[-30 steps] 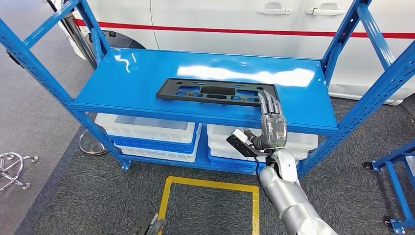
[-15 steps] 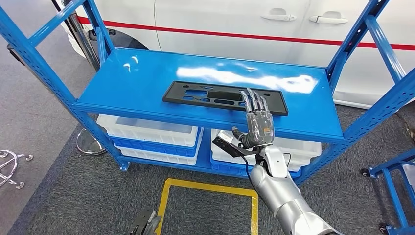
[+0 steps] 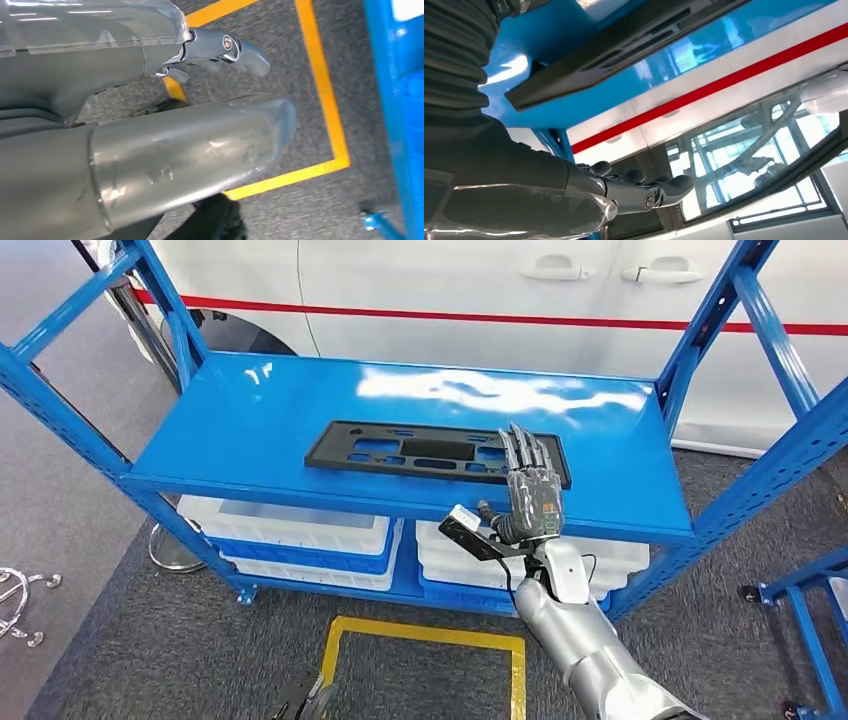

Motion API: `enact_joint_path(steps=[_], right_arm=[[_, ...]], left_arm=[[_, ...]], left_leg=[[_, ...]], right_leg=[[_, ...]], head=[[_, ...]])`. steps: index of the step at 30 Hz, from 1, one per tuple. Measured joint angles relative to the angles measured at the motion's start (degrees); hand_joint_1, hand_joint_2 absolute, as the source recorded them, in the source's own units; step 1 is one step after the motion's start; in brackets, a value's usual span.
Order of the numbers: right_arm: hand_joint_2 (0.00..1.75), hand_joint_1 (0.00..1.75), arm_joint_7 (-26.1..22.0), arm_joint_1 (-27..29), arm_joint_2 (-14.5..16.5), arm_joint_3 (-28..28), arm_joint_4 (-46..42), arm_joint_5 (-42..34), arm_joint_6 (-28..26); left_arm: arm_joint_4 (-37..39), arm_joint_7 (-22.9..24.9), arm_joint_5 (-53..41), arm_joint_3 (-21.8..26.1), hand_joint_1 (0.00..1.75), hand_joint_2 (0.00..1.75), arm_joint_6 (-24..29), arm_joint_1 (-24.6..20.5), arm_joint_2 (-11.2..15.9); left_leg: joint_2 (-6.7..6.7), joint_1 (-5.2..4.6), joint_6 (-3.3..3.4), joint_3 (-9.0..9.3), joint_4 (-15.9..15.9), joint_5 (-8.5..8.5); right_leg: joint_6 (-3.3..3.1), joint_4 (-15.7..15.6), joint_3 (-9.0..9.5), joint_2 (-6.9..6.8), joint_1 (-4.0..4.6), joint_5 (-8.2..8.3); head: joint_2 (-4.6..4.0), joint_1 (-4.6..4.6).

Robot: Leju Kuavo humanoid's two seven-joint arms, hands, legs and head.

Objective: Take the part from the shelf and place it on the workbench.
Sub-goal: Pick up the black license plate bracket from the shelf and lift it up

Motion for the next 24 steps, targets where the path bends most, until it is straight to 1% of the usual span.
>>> enact_joint_path(steps=[1,2,3,4,5,6,7,8,10,12,13,14,16,17,18,19,20,21,22,23,24], right_arm=[[1.75,0.00,0.1,0.0,0.0,0.1,0.0,0.0,0.0],[1.75,0.00,0.2,0.1,-0.1,0.2,0.0,0.0,0.0],[1.75,0.00,0.4,0.2,-0.2,0.3,0.0,0.0,0.0],[1.75,0.00,0.5,0.2,-0.3,0.4,0.0,0.0,0.0],[1.75,0.00,0.7,0.2,-0.3,0.5,0.0,0.1,0.0],[1.75,0.00,0.8,0.2,-0.4,0.6,0.0,0.1,0.0],[1.75,0.00,0.9,0.2,-0.5,0.6,0.0,0.2,0.0],[1.75,0.00,1.0,0.2,-0.5,0.7,0.0,0.3,0.0],[1.75,0.00,1.0,0.3,-0.6,0.9,0.0,0.8,0.1],[1.75,0.00,1.1,0.2,-0.7,1.2,0.0,1.5,0.1],[1.75,0.00,1.2,0.2,-0.8,1.3,0.0,1.9,0.2],[1.75,0.00,1.4,0.1,-0.8,1.5,0.1,2.4,0.3],[1.75,0.00,1.6,0.1,-1.0,2.2,0.4,3.7,0.9],[1.75,0.00,1.8,0.1,-1.0,2.6,0.8,4.5,1.4],[1.75,0.00,2.0,0.2,-1.1,3.2,1.3,5.4,2.0],[1.75,0.00,2.1,0.1,-1.1,3.7,1.9,6.2,2.7],[1.75,0.00,2.3,0.0,-1.1,4.3,2.4,6.9,3.2],[1.75,0.00,2.5,-0.1,-1.1,4.9,2.9,7.6,3.7],[1.75,0.00,2.6,-0.4,-1.0,5.6,3.4,8.2,4.0],[1.75,0.00,2.7,-0.6,-0.9,6.2,3.9,8.7,4.3],[1.75,0.00,2.8,-0.8,-0.8,6.9,4.4,9.0,4.5]], left_arm=[[0.0,0.1,0.0,0.0,0.00,0.00,0.2,0.0,0.0],[0.0,0.3,0.0,0.0,0.00,0.00,0.5,0.1,0.0],[0.0,0.5,0.0,0.0,0.00,0.00,0.8,0.2,0.0],[0.0,0.8,0.0,0.0,0.00,0.00,1.2,0.2,0.0],[0.0,1.0,0.0,0.0,0.00,0.00,1.6,0.2,0.0],[0.0,1.1,0.0,0.0,0.00,0.00,1.8,0.2,0.0],[0.0,1.2,0.0,0.0,0.00,0.00,2.0,0.1,0.0],[0.0,1.3,-0.1,0.0,0.00,0.00,2.1,0.0,0.0],[0.0,1.3,-0.2,0.0,0.00,0.00,2.1,0.0,0.0],[0.0,1.2,-0.4,0.0,0.00,0.00,2.1,0.0,-0.1],[0.0,1.1,-0.5,0.0,0.00,0.00,2.1,0.0,-0.2],[0.0,1.0,-0.6,0.0,0.00,0.00,2.1,-0.1,-0.2],[0.0,0.6,-0.8,0.0,0.00,0.00,1.8,-0.3,-0.2],[0.0,0.3,-0.8,0.0,0.00,0.00,1.5,-0.3,-0.2],[0.0,0.0,-0.8,0.0,0.00,0.00,1.1,-0.3,-0.2],[0.0,-0.3,-0.8,0.0,0.00,0.00,0.7,-0.3,-0.2],[0.0,-0.5,-0.8,0.0,0.00,0.00,0.2,-0.4,-0.2],[0.0,-0.8,-0.8,0.0,0.00,0.00,-0.1,-0.4,-0.2],[0.0,-0.9,-0.9,0.0,0.00,0.00,-0.4,-0.5,-0.3],[0.0,-1.1,-0.9,0.0,0.00,0.00,-0.6,-0.6,-0.3],[0.0,-1.2,-1.0,0.0,0.00,0.00,-0.8,-0.6,-0.3]], left_leg=[[0.00,0.08,-0.24,-2.37,3.7,-1.35],[0.01,0.13,-0.39,-4.33,6.2,-1.99],[0.01,0.14,-0.40,-5.41,6.8,-1.43],[0.02,0.13,-0.31,-5.31,5.1,0.46],[0.03,0.13,-0.10,-4.25,1.5,3.26],[0.06,0.07,0.15,-2.95,-2.4,5.65],[0.09,-0.12,0.37,-1.89,-5.8,7.05],[0.10,-0.31,0.64,-1.20,-7.9,7.81],[0.02,-0.64,1.12,-1.02,-8.7,7.79],[-0.02,-0.36,1.78,-0.70,-9.0,8.50],[0.00,-0.22,2.10,-0.55,-9.3,8.64],[0.02,-0.09,2.39,-0.41,-9.5,8.73],[0.02,-0.17,2.71,-0.39,-9.5,8.64],[0.00,-0.22,2.77,-0.38,-9.4,8.56],[-0.05,-0.26,2.81,-0.35,-9.3,8.46],[-0.12,-0.29,2.80,-0.29,-9.2,8.34],[-0.22,-0.30,2.73,-0.20,-9.1,8.18],[-0.29,-0.31,2.61,-0.14,-8.9,7.98],[-0.35,-0.42,2.41,-0.18,-8.7,7.76],[-0.37,-0.49,2.19,-0.26,-8.5,7.59],[-0.36,-0.55,1.93,-0.33,-8.4,7.48]], right_leg=[[-0.11,0.1,0.15,0.02,0.03,-0.26],[-0.14,0.1,0.32,0.06,0.07,-0.53],[-0.11,0.2,0.55,0.13,0.08,-0.80],[-0.04,0.3,0.89,0.21,0.08,-1.10],[0.07,0.3,1.35,0.27,0.08,-1.41],[0.23,0.3,1.81,0.31,0.08,-1.70],[0.44,0.2,2.09,0.32,0.10,-1.87],[0.73,0.2,2.19,0.31,0.12,-2.00],[1.41,0.0,2.17,0.30,0.16,-2.13],[2.12,0.3,2.18,0.28,0.20,-2.76],[2.37,1.5,1.67,0.27,0.19,-3.64],[2.59,4.0,0.52,0.27,0.17,-5.08],[2.85,11.6,-3.48,0.26,0.08,-8.46],[2.94,14.8,-5.36,0.26,0.04,-9.29],[2.97,16.3,-6.46,0.25,0.01,-9.03],[2.91,15.3,-6.37,0.24,0.00,-7.57],[2.74,12.2,-5.19,0.23,0.00,-5.30],[2.47,8.1,-3.47,0.23,0.04,-3.11],[2.19,4.4,-1.87,0.21,0.17,-1.55],[1.95,1.9,-0.82,0.21,0.30,-0.74],[1.75,0.7,-0.37,0.21,0.44,-0.63]], head=[[-0.01,-0.01],[-0.01,-0.01],[-0.01,-0.01],[-0.01,-0.02],[0.00,-0.02],[-0.01,-0.01],[-0.01,-0.02],[-0.02,-0.02],[-0.02,-0.03],[-0.02,0.00],[-0.01,0.01],[0.00,0.02],[-0.01,0.02],[-0.02,0.02],[-0.02,0.02],[-0.02,0.02],[-0.01,0.02],[0.00,0.02],[0.00,0.02],[0.00,0.01],[-0.01,0.01]])
